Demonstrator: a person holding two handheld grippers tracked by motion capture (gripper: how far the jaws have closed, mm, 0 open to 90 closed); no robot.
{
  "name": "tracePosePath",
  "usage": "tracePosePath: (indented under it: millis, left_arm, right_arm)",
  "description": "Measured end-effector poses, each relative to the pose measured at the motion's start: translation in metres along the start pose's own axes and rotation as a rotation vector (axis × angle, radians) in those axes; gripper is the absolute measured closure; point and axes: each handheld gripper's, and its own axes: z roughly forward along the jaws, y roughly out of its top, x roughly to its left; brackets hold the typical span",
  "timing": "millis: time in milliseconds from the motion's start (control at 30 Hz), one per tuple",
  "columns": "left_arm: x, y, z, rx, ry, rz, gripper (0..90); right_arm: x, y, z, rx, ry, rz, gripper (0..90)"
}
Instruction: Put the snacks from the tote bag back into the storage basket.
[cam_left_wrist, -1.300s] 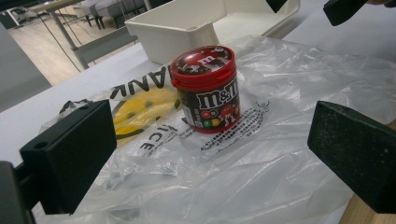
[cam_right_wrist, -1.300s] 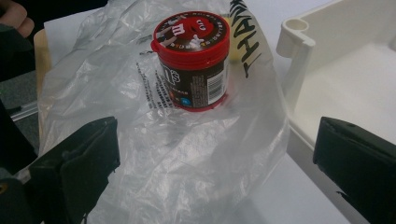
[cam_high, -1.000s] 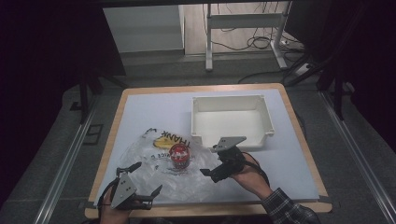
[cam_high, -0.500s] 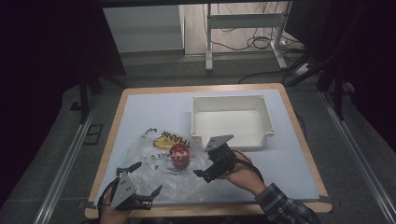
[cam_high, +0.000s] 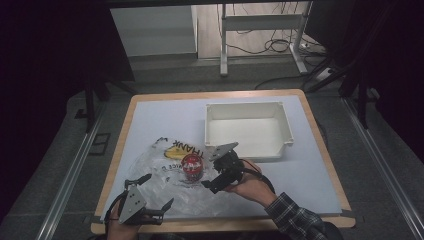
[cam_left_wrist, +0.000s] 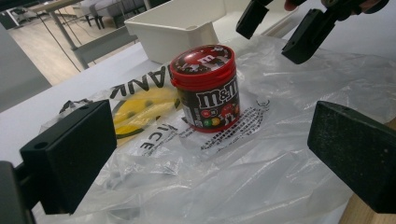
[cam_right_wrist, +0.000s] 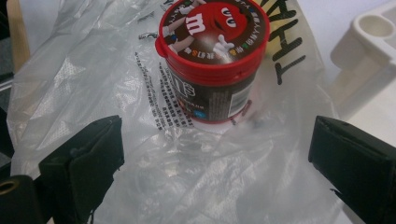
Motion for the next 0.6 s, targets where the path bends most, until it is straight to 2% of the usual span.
tracePosePath:
  millis: [200,600]
  left_arm:
    - [0.0,0.0,0.0,0.0,0.0,0.001,1.3]
    - [0.0,0.0,0.0,0.001,0.002,0.003,1.3]
  right_arm:
    - [0.003,0.007,0.008,0.027,-0.021,-0.006,3.7]
    - [0.007,0.018,0.03,0.066,-0.061,0.028,5.5]
